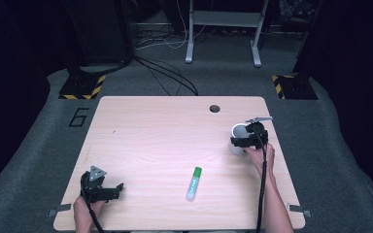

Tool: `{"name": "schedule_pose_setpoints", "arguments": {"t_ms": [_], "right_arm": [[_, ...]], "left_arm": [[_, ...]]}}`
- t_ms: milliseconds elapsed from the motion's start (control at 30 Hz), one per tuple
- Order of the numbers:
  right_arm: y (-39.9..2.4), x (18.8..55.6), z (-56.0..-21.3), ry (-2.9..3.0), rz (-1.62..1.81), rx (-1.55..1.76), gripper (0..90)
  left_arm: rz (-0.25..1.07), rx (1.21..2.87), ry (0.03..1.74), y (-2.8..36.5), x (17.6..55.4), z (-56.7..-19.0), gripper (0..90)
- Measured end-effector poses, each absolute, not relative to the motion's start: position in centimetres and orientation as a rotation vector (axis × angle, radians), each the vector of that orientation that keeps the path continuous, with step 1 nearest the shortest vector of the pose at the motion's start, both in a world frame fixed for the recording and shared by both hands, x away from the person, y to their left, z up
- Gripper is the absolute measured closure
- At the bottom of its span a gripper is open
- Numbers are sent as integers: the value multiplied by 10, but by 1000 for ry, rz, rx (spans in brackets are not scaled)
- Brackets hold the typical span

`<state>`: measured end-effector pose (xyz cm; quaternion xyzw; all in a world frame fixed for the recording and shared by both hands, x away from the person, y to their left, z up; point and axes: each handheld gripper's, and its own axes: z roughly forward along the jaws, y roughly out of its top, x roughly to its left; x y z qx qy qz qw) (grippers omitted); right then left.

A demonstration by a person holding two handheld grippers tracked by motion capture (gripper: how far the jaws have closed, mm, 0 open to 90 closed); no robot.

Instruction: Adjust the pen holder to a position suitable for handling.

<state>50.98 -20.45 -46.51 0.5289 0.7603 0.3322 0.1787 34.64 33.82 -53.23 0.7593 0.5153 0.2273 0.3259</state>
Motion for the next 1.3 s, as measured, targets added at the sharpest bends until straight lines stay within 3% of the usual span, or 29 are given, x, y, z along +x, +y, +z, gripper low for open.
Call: {"name": "schedule_pose_setpoints", "arguments": {"t_ms": [1300], "right_arm": [[-158, 509, -466, 2236, 959, 1385, 49]], "left_arm": [[595, 1989, 1354, 338, 346, -532, 6]]}}
